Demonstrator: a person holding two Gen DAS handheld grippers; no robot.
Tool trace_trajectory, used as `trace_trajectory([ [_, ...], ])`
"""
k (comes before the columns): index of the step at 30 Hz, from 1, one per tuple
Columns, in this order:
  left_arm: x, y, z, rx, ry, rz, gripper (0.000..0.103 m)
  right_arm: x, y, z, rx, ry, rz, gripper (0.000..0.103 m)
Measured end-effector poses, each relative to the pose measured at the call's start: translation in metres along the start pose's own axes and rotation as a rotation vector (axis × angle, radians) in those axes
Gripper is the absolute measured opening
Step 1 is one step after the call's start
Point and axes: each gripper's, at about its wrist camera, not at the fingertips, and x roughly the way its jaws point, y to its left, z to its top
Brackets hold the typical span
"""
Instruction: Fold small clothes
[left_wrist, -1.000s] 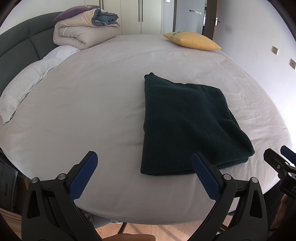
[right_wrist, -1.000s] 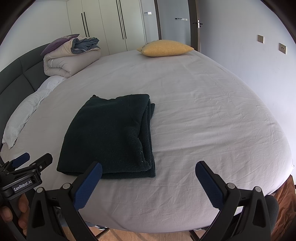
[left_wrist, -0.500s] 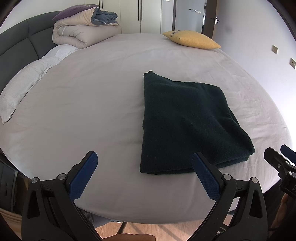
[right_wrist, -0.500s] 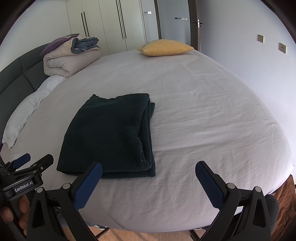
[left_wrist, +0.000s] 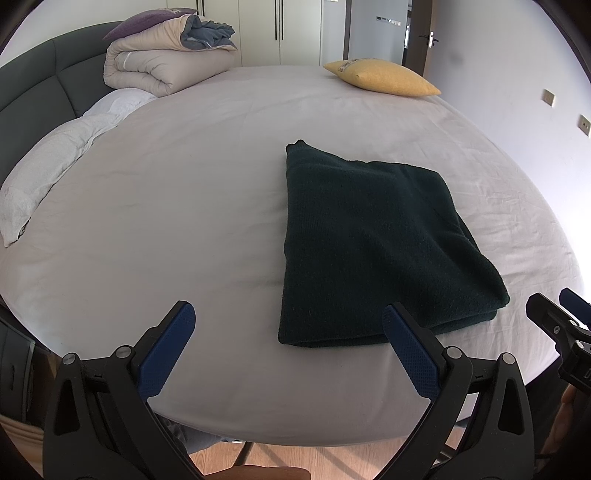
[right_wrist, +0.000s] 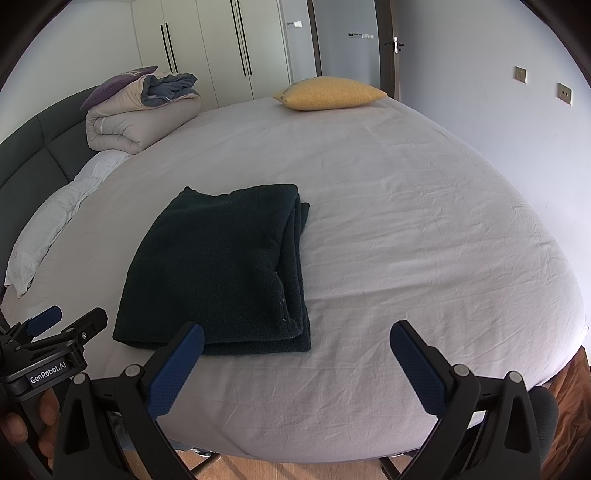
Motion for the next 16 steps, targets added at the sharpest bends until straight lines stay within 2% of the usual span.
trace_trajectory([
  [16, 0.001, -0.0013, -0.0008, 0.009, -0.002, -0.006, 0.103, -0.0006, -0.0003, -0.0026, 0.003, 0.009, 0.005, 0.103],
])
